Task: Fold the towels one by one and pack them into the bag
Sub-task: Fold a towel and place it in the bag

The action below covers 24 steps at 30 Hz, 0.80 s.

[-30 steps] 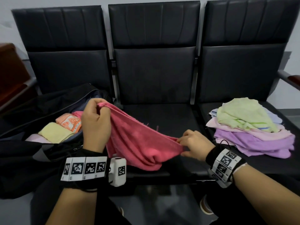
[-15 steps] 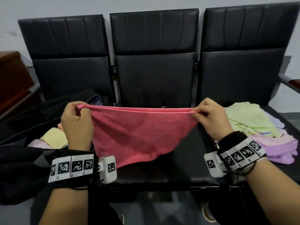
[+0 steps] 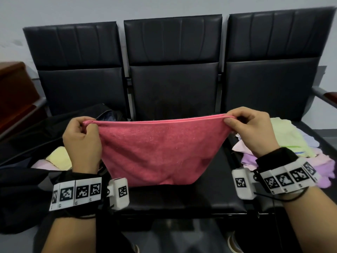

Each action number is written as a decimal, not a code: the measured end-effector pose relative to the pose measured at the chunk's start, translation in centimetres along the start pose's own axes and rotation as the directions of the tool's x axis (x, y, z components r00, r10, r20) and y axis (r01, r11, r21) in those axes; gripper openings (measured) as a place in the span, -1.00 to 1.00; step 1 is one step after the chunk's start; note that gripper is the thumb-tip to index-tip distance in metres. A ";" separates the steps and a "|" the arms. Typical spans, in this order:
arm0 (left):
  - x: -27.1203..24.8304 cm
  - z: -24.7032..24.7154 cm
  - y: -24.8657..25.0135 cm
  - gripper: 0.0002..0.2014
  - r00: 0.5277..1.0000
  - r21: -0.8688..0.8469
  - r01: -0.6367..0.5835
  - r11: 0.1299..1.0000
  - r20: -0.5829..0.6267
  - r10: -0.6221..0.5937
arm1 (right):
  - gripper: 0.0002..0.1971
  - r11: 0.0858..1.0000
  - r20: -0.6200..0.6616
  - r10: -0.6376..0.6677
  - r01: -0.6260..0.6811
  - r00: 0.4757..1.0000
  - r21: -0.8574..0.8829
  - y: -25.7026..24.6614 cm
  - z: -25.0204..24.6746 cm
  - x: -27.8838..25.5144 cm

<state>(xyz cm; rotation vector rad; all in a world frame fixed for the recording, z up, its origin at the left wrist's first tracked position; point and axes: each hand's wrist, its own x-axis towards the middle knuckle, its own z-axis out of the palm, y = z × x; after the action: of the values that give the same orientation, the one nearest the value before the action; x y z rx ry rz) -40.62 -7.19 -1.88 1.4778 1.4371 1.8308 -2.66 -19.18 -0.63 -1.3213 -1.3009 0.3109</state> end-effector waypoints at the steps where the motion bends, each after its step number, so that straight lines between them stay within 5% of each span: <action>1: 0.0 0.1 0.0 -0.79 1.000 -0.002 0.003 1.000 0.002 -0.003 | -0.76 1.000 -0.007 0.006 -0.006 1.000 0.024 -0.1 -0.1 0.1; 3: 0.0 0.3 -0.2 -0.80 1.000 0.005 0.002 1.000 0.002 -0.002 | -0.69 0.999 -0.021 0.017 -0.016 1.000 0.038 -0.1 -0.3 0.5; 10: 1.5 3.8 -1.5 -0.82 0.992 0.116 0.039 0.992 0.116 -0.053 | -0.82 0.931 -0.091 0.126 -0.149 0.988 -0.332 2.3 0.5 3.7; 14: 3.7 5.8 -1.0 -0.80 0.984 0.104 0.061 0.993 0.163 -0.077 | -0.94 0.971 -0.223 0.166 -0.199 0.960 -0.133 2.7 1.5 6.5; 17: 5.0 6.8 0.6 -0.81 0.984 -0.009 0.075 0.997 0.161 -0.073 | -0.86 0.984 -0.273 0.167 -0.141 0.947 0.113 1.5 1.6 7.9; 24: 2.9 5.0 1.1 -0.75 0.975 -0.239 0.053 0.970 0.220 0.001 | -0.84 0.929 -0.195 0.165 -0.085 0.967 0.361 1.6 -0.5 5.1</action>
<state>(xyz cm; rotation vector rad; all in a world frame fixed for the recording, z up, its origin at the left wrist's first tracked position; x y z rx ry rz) -37.00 -3.00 0.11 1.4744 1.0805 1.6975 0.24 -14.89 0.75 -1.1001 -0.9231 0.4488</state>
